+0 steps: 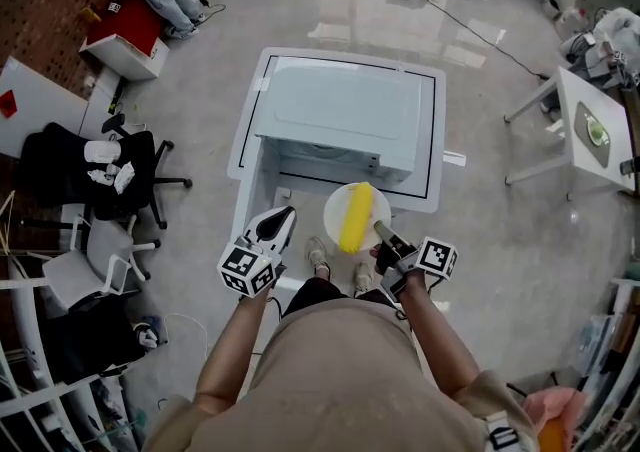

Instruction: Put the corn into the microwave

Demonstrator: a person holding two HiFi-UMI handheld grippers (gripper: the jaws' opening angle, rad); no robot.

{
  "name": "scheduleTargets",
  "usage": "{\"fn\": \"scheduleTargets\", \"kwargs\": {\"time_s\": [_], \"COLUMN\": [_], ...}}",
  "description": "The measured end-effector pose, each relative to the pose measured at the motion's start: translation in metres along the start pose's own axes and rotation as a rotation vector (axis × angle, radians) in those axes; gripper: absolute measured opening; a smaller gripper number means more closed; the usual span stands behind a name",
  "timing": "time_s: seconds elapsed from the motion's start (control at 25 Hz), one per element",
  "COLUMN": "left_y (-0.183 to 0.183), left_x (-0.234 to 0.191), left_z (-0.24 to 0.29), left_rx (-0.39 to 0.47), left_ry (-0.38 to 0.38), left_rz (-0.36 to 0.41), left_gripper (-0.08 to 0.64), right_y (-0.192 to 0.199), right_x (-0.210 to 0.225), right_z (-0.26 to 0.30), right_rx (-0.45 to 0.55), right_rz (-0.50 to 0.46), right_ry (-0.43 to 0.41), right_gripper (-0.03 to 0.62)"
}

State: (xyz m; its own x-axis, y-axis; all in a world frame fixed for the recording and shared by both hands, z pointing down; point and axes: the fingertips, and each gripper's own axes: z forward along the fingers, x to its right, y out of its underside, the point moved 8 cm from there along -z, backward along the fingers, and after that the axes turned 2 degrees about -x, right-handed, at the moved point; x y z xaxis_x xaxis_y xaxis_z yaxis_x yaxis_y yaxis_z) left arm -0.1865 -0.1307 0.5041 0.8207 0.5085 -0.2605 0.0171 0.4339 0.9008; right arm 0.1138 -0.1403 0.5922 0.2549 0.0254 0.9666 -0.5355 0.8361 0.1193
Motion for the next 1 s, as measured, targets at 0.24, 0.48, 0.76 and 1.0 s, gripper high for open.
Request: {"fn": "scheduleTargets", "kwargs": {"time_s": [0.24, 0.48, 0.76, 1.0], "left_y": [-0.002, 0.005, 0.013, 0.020], "left_x": [-0.042, -0.073, -0.097, -0.102], "left_z": [0.019, 0.035, 0.059, 0.070], "left_rx": [-0.047, -0.087, -0.141, -0.181], "left_ry": [0.058, 0.109, 0.101, 0.109], "left_rz": [0.022, 0.048, 0.104, 0.114], "left_gripper": [0.005, 0.005, 0.005, 0.005], "right_y": [0.011, 0.020, 0.026, 0.022], "right_x": [0.014, 0.037, 0.067, 0.087], "right_z": [0.046, 0.087, 0.121, 0.143], "right_rx": [0.067, 0.123, 0.189, 0.190], "right_rz": [0.078, 0.074, 0.106, 0.108], "right_ry": [0.028, 0.057, 0.058, 0.085], "right_gripper": [0.020, 0.020, 0.020, 0.020]}}
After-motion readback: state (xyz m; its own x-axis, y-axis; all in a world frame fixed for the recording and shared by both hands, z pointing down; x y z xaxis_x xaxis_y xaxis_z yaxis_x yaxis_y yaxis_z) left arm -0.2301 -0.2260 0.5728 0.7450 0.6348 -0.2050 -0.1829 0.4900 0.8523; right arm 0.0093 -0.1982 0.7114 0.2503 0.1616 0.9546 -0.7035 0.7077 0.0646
